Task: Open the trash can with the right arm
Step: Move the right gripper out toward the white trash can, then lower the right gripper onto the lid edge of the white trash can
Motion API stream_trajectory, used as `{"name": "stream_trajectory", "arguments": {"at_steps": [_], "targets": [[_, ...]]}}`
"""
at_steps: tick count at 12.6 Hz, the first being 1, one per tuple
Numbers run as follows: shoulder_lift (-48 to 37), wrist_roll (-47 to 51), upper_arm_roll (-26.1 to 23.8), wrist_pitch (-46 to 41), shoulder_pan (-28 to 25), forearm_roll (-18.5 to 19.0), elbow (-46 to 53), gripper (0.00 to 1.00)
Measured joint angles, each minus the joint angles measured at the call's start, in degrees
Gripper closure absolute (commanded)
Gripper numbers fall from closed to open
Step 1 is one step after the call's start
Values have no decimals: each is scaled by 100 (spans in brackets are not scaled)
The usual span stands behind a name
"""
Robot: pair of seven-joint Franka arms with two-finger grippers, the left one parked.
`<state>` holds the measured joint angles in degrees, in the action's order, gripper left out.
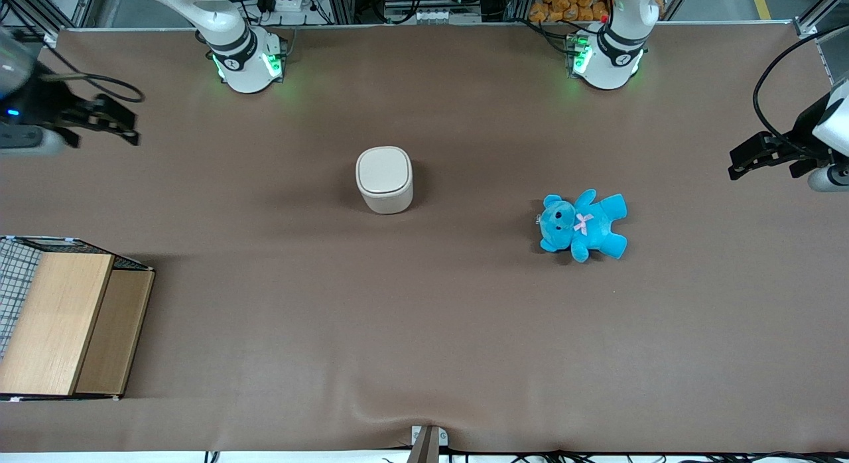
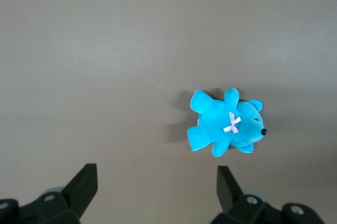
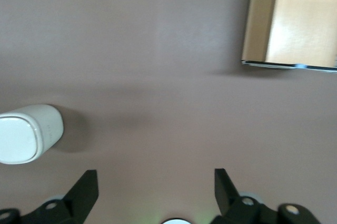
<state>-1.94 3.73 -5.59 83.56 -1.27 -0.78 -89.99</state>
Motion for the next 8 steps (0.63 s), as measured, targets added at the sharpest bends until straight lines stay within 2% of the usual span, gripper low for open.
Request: {"name": "stream_trajectory", "arguments": {"at_steps": [1,2,3,4,6,7,8], "targets": [[80,50,-109,0,-8,-153,-5,12],[165,68,-177,0,-12,-357,-17,21],[238,96,-236,0,-13,-486,-28,35],[300,251,-346,1,-17,-534,-37,46],[416,748,-752,0,-39,-557,-71,86],[480,864,-936,-1,-68,-559,-118,100],[541,934,-1083,0,-108,-560,-188,100]]}}
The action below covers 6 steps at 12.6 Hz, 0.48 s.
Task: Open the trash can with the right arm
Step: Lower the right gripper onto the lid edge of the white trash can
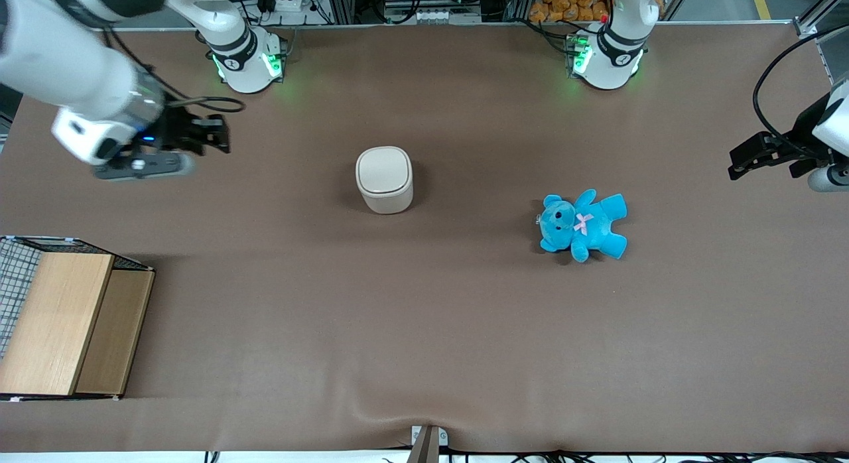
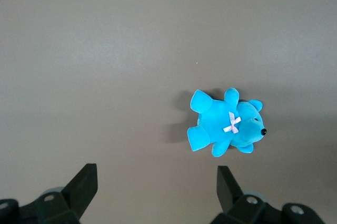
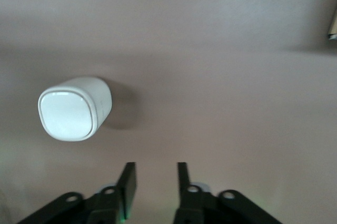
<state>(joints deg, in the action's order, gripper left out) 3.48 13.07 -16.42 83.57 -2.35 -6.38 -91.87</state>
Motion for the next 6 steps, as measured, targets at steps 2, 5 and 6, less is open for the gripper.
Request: {"name": "stream_trajectory", "arguments": {"at_steps": [2,5,6], "targets": [[84,69,-265,65,-53,-2,-201,100],[126,114,-688,507,-72,-44,-639,100],[134,142,-840,721,-77,-55,-829,100]]}}
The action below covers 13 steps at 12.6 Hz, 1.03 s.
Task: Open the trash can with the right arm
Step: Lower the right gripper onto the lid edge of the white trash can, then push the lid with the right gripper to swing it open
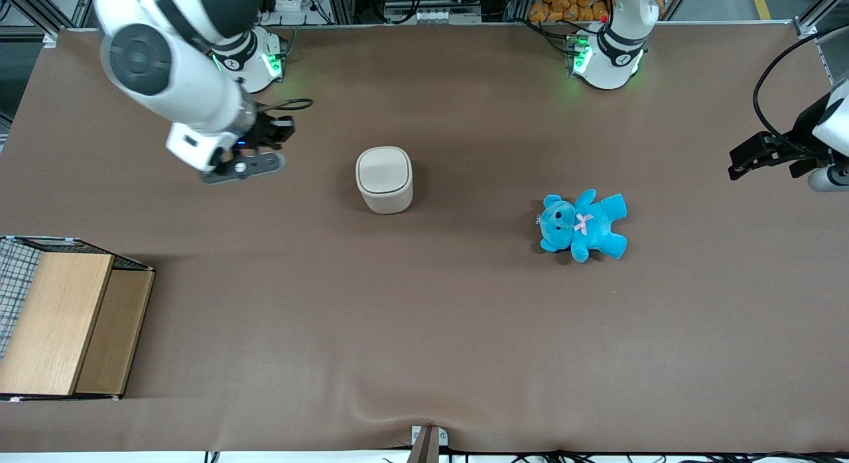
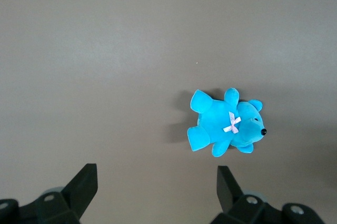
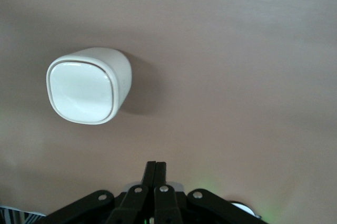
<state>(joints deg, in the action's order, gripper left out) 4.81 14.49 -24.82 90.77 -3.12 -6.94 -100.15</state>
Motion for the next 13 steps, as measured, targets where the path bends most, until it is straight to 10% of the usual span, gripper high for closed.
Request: {"name": "stream_trajectory", "arguments": {"at_steps": [13], "targets": [[794,647,-874,2624,-174,195,-1226,100]]}}
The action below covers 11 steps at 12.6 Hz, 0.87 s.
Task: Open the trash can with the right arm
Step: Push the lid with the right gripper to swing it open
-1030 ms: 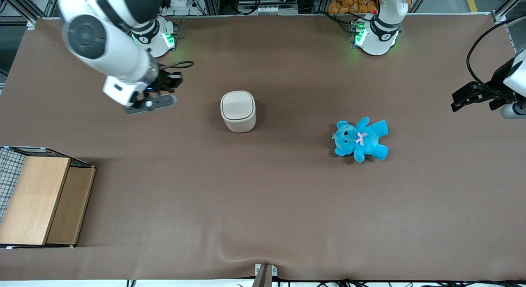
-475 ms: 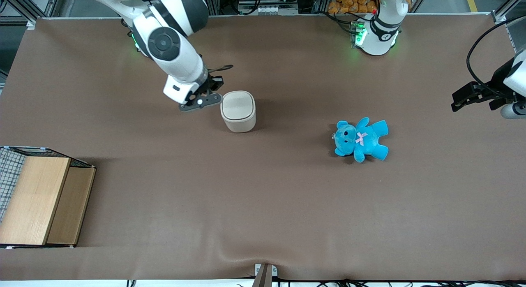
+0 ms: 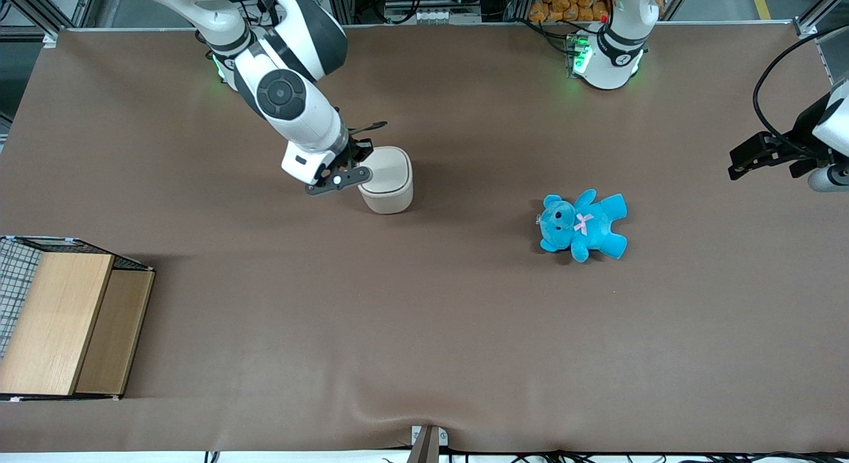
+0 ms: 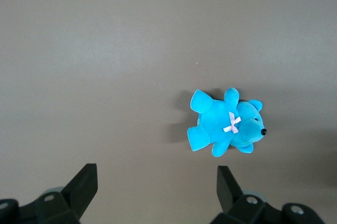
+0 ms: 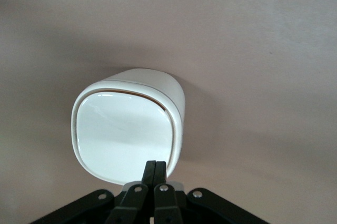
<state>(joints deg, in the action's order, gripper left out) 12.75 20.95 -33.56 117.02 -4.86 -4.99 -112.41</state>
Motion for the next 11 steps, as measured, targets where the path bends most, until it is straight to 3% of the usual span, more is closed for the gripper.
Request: {"name": "stream_trajectory", "arguments": {"at_steps": [11], "targets": [[406,359,0,382,-269,443,-204,100]]}}
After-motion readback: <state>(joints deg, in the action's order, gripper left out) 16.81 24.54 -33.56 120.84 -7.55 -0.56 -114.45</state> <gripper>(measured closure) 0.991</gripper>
